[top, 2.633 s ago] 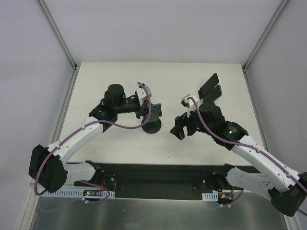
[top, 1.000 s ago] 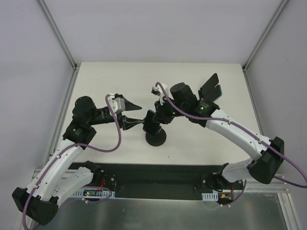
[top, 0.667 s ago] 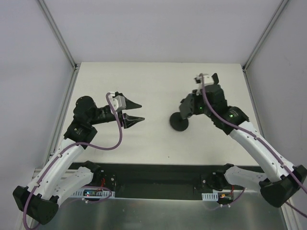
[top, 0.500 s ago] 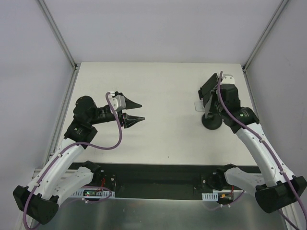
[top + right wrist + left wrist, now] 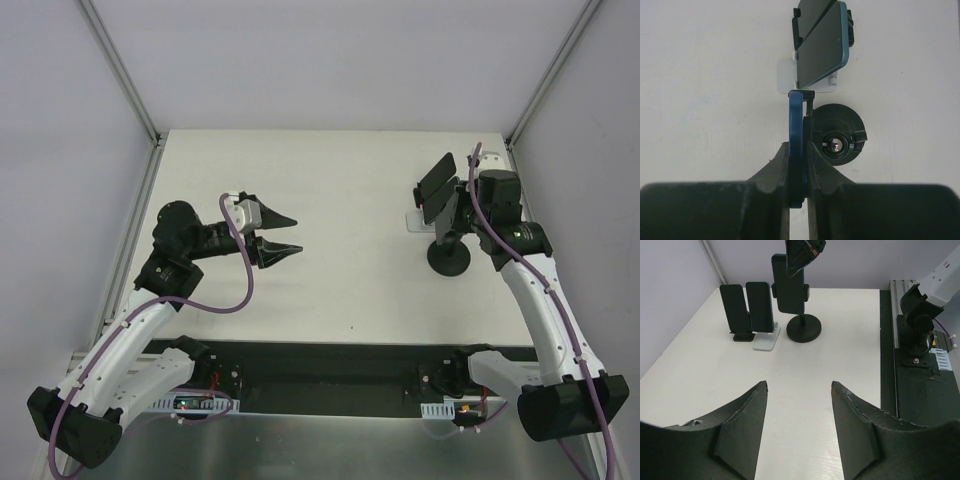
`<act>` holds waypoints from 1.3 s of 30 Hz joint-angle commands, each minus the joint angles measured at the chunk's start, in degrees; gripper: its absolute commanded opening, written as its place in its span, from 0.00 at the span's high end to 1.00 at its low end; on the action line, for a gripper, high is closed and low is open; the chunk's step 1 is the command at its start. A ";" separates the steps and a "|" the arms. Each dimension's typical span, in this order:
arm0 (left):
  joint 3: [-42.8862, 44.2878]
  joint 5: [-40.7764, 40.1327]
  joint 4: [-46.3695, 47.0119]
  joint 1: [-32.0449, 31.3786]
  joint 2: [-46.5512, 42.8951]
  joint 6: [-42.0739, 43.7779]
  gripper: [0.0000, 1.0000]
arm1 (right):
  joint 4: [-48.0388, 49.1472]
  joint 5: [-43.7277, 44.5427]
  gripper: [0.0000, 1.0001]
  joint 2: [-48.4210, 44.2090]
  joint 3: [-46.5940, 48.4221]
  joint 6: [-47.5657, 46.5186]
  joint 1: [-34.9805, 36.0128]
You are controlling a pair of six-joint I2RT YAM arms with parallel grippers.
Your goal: Place the phone on the phone stand
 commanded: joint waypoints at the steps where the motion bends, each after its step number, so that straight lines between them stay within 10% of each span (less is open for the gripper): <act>1: -0.18 2.42 3.08 0.63 -0.66 -0.35 0.48 | 3.66 -11.51 1.00 1.32 2.96 -2.40 -3.41; 14: -0.80 2.42 3.25 0.54 -1.80 0.09 0.48 | 7.70 -24.36 1.00 -0.79 -2.84 4.01 -8.52; 26: -0.54 3.56 3.60 0.54 -0.58 -0.35 0.48 | 1.91 -4.97 1.00 0.17 -0.56 -3.53 -2.12; 39: -0.71 3.57 3.69 0.54 -0.75 -0.44 0.48 | 1.38 -2.91 1.00 2.20 0.59 -3.81 -2.28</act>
